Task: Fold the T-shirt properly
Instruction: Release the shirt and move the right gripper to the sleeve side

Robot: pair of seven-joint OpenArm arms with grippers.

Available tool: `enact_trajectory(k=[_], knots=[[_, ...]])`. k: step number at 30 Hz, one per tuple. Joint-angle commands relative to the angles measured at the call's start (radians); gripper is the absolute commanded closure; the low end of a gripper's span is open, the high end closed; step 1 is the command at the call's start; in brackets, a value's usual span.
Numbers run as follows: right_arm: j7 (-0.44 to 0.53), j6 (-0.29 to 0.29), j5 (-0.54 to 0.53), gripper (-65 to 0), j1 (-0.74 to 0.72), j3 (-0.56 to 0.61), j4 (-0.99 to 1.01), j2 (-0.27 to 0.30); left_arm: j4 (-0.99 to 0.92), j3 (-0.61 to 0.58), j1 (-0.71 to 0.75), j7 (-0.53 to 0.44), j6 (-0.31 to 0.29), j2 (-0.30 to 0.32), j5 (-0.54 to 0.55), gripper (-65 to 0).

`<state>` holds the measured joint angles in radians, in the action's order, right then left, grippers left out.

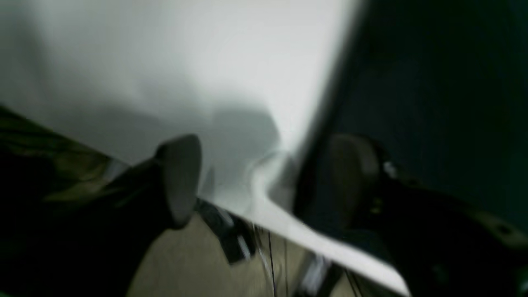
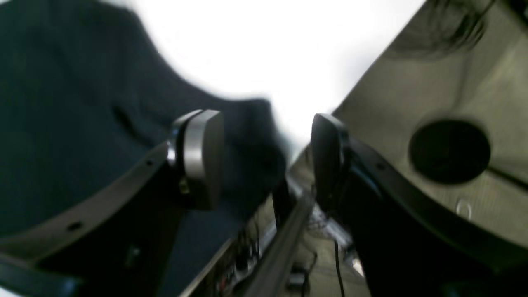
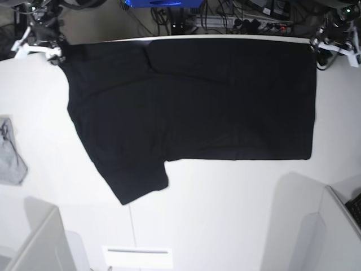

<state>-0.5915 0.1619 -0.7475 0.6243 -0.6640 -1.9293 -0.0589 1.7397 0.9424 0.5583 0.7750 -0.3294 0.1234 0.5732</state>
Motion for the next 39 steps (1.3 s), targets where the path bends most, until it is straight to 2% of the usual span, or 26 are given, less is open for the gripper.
enact_trajectory(k=[1,4,8,10,14,17,21,26,34,39], knots=[[0.006,-0.003,-0.002,-32.1,-0.013,-0.012,-0.023,0.012,0.018,0.027,-0.004,-0.015,-0.004,0.011,0.008,-48.7],[0.003,-0.003,0.001,-32.3,-0.06,-0.027,-0.025,0.023,0.019,0.065,-0.036,-0.015,-0.004,0.015,0.008,-48.7],[0.003,-0.005,0.001,-32.4,-0.122,-0.01,-0.017,0.069,0.049,0.086,-0.076,-0.015,-0.004,0.042,0.001,-48.7],[0.003,-0.008,0.003,-32.6,-0.159,0.02,-0.009,0.083,0.052,0.083,-0.1,-0.015,-0.004,0.06,0.001,-48.7],[0.003,-0.008,0.003,-32.3,-0.248,0.123,0.044,0.172,0.053,0.082,-0.166,-0.015,-0.004,0.078,0.001,-48.7],[0.003,-0.008,0.003,-32.3,-0.317,0.192,0.106,0.21,0.05,0.079,-0.206,-0.015,-0.004,0.109,0.001,-48.7],[0.003,-0.008,0.003,-32.6,-0.407,0.258,0.187,0.242,0.049,0.0,-0.221,-0.015,-0.004,0.157,0.001,-48.7],[0.003,-0.008,0.003,-32.7,-0.564,0.373,0.325,0.31,0.046,-0.075,-0.24,-0.016,-0.003,0.178,0.001,-48.7],[0.003,-0.008,0.001,-33.6,-0.828,0.53,0.578,0.365,0.046,-0.082,-0.258,-0.015,0.0,0.178,0.0,-48.7],[0.003,-0.009,0.001,-41.7,-0.969,0.593,0.75,0.367,0.046,-0.079,-0.26,-0.015,0.0,0.178,0.0,-48.7]])
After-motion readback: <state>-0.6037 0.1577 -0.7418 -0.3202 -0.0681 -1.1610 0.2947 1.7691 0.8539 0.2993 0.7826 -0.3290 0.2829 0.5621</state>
